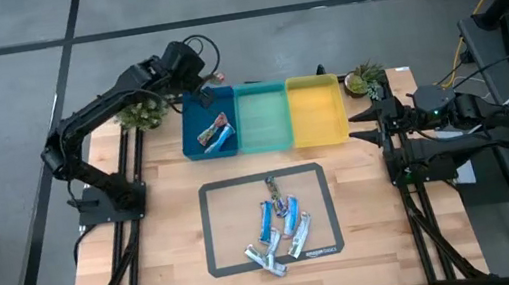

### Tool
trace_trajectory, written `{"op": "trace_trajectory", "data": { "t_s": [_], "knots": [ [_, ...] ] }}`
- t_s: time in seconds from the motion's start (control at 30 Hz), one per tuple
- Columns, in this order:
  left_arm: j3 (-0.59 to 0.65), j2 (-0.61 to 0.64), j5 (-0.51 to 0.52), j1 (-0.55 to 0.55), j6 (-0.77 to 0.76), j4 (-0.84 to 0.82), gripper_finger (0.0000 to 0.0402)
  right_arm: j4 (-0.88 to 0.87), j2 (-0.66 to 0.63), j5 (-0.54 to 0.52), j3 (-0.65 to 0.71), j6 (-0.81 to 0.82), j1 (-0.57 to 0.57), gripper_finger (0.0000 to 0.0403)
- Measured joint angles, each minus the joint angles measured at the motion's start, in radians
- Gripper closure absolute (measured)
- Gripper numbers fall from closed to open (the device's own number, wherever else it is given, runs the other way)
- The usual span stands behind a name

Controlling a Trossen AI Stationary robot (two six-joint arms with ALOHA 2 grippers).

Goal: Pick and place Granola Bars by type
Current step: Put the red granola bar into the blue bin

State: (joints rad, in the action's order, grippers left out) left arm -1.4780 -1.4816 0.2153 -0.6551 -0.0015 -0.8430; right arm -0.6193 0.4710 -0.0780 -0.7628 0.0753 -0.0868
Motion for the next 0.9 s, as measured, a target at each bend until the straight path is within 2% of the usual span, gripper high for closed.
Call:
{"op": "trace_trajectory", "data": {
  "t_s": [0.17, 0.33, 0.9],
  "knots": [
    [0.0, -0.053, -0.004, -0.052, 0.01, -0.06, 0.0386, 0.0, 0.0, 0.0, 0.0, 0.001, 0.0, 0.0202],
    [0.002, -0.132, -0.056, -0.079, 0.055, -0.097, 0.0386, 0.0, 0.0, 0.0, 0.0, 0.002, 0.0, 0.0202],
    [0.002, -0.328, -0.095, -0.082, 0.086, -0.095, 0.0386, -0.001, 0.0, 0.0, 0.0, 0.002, 0.0, 0.0202]
  ]
}}
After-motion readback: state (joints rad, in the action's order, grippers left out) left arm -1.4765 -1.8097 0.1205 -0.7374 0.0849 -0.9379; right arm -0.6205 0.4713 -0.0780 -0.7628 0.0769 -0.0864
